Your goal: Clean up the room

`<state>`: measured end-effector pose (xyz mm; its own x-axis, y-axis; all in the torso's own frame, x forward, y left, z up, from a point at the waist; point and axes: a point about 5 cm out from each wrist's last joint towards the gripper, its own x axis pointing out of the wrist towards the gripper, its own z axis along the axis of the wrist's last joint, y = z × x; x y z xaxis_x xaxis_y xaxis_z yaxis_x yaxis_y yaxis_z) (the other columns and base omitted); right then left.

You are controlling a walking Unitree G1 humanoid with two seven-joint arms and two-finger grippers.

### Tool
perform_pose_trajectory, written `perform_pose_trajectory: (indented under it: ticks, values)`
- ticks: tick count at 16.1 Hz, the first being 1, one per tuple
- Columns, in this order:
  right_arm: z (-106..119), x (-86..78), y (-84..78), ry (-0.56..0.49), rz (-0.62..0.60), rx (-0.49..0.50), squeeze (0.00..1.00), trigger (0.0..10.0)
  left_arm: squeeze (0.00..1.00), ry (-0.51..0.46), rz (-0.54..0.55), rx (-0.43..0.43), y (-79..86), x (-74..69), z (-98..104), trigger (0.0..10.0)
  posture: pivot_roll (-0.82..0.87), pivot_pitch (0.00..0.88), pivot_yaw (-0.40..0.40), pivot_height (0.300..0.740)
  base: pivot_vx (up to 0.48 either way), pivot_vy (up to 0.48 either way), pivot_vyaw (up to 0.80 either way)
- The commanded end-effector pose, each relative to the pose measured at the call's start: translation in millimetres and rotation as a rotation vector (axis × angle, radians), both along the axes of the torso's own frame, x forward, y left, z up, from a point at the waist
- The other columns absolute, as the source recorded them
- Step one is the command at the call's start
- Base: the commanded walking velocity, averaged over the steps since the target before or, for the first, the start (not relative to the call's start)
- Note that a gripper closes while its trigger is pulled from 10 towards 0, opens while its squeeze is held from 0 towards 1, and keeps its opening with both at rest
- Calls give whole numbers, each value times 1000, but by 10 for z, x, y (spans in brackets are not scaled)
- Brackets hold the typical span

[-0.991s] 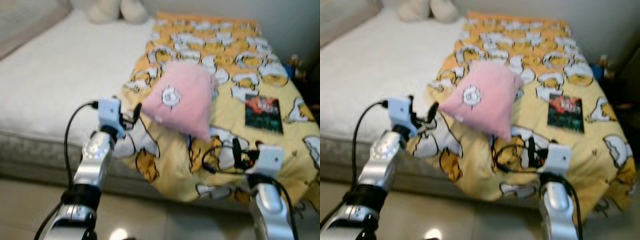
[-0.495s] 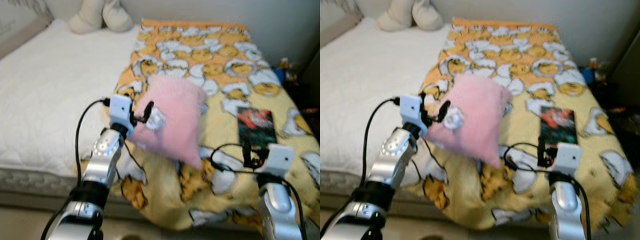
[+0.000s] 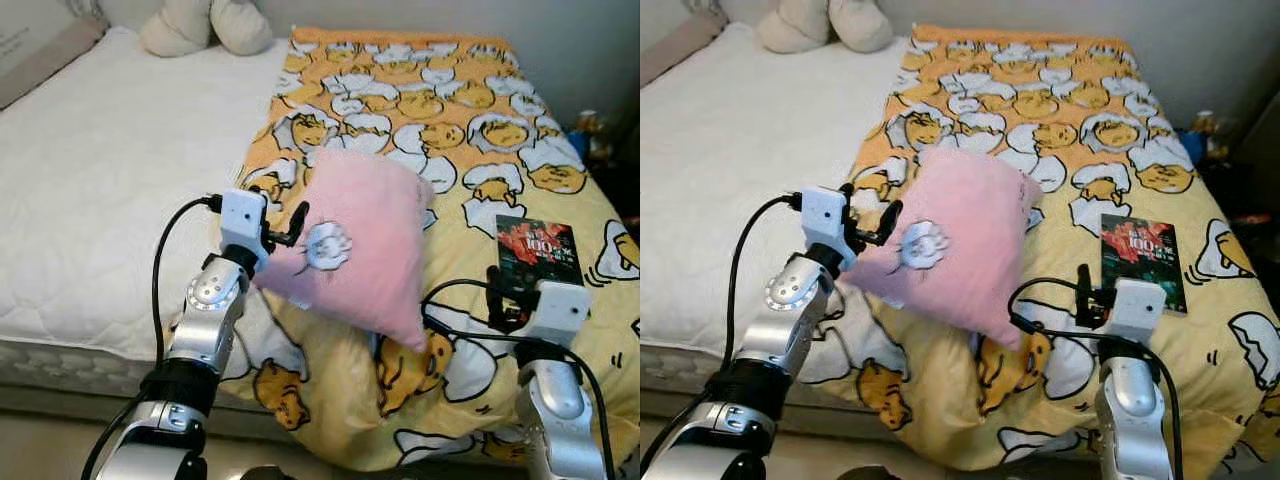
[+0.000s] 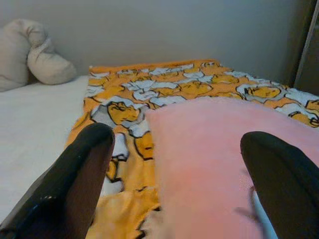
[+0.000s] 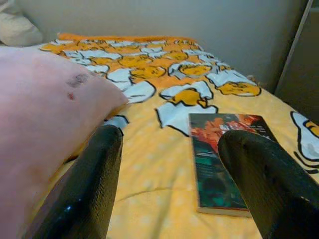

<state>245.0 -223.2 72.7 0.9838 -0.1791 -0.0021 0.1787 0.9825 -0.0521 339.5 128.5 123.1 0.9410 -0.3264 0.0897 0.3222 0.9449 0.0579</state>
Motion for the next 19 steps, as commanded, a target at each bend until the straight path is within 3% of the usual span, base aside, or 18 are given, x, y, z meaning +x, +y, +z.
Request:
perform_pose_trajectory:
  ticks: [1,3,9,14,18,19]
  values:
    - [-20,-3,66,5,15,12,0,10000,0,-16,-6,15,24,10,43,10000,-11,0,23,736,0,480,-800]
    - [-20,-1,63,6,14,12,0,10000,0,-10,13,33,23,25,29,10000,-13,0,22,736,0,240,-800]
    - [23,14,39,-9,12,-4,0,10000,0,-5,18,29,-16,67,59,10000,-18,0,28,736,0,0,0]
    - [237,141,-51,-69,7,-16,0,10000,0,-34,-10,9,-110,86,141,10000,-19,0,30,736,417,0,0]
    - [275,166,-61,-73,15,-5,0,10000,0,-29,-27,6,-149,82,137,10000,-15,0,27,736,472,0,0]
    - [334,196,-72,-80,13,21,0,10000,0,-4,-18,55,-166,122,124,10000,-16,0,29,736,465,0,0]
